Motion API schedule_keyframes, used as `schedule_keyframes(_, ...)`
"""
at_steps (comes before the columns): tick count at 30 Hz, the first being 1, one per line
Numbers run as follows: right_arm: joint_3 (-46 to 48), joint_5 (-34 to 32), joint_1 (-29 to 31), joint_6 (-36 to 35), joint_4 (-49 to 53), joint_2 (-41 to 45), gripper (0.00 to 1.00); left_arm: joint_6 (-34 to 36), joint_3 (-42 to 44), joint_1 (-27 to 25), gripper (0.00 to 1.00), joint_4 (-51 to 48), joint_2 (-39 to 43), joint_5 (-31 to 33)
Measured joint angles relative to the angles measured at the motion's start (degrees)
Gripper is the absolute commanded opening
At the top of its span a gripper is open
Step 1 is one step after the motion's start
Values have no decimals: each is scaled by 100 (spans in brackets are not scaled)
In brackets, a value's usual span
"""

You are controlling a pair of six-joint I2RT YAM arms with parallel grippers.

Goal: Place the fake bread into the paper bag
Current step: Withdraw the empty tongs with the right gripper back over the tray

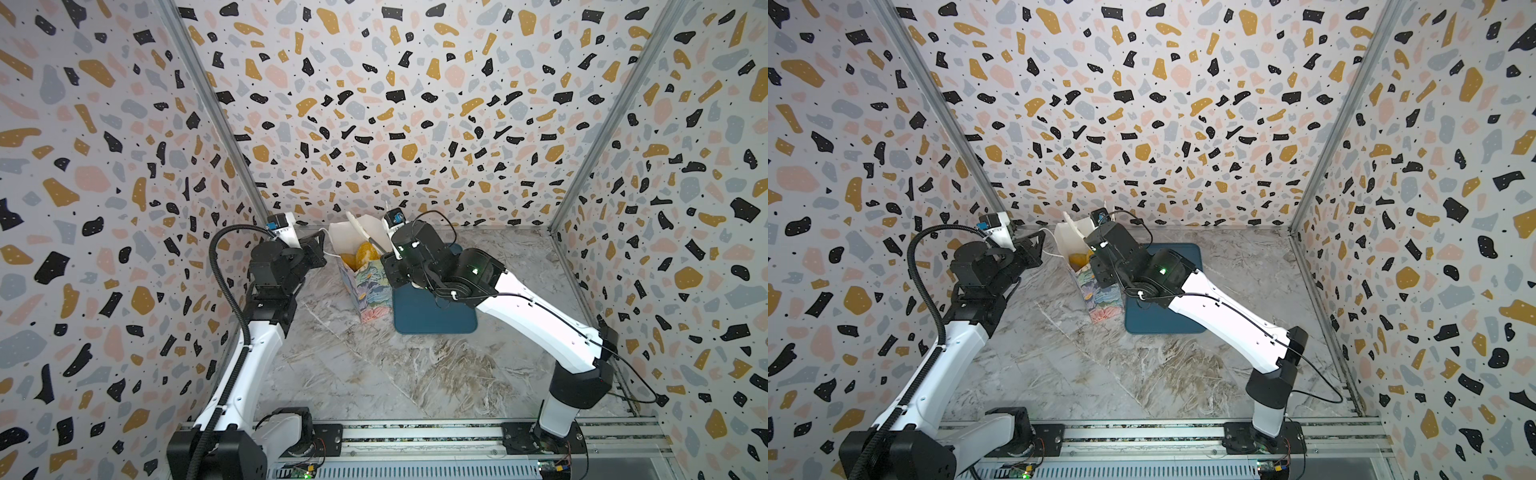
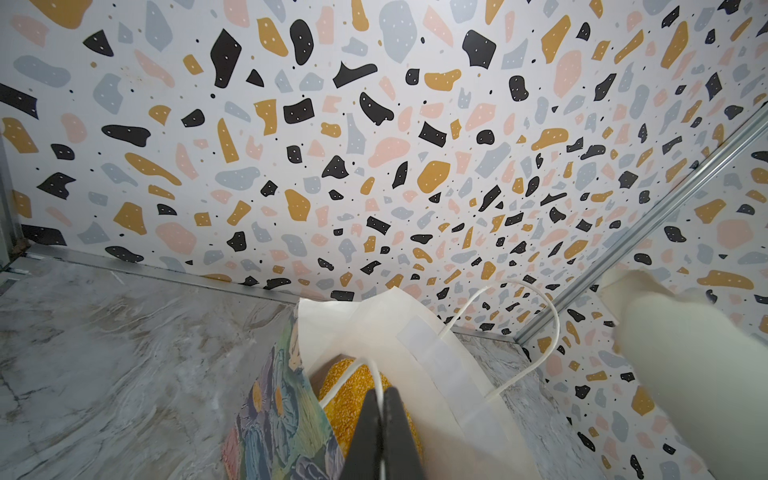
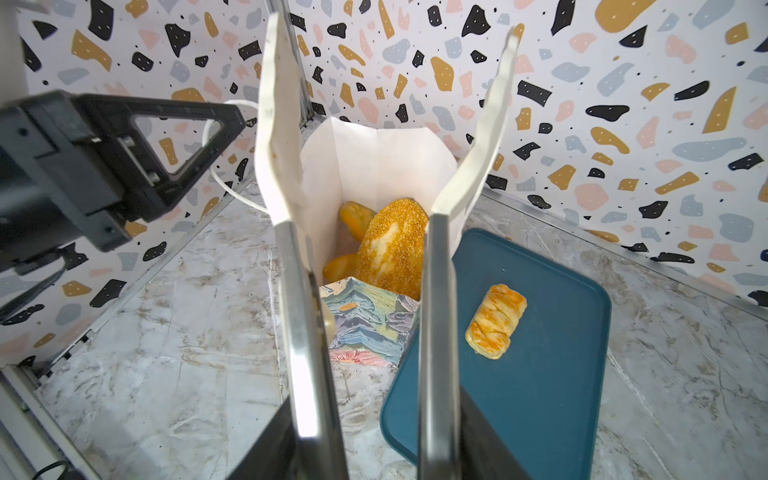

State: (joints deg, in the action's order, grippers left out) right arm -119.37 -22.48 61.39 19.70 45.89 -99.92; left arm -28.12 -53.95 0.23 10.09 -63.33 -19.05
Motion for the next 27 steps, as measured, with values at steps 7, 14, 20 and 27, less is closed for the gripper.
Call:
schedule_keyframes(7, 833, -157, -2, 63, -254, 551, 50, 0, 0, 0, 0, 0, 0, 11)
schedule_keyframes(14, 2022, -315, -81, 129, -608, 1381, 50, 0, 0, 0, 0, 0, 0, 11)
schedule_keyframes(20, 2865, -323, -402, 330, -903, 2144, 49, 0, 0, 0, 0, 0, 0, 9)
schedule_keyframes(27, 3646, -227, -835, 540, -1086, 2704, 49, 0, 0, 0, 0, 0, 2, 11)
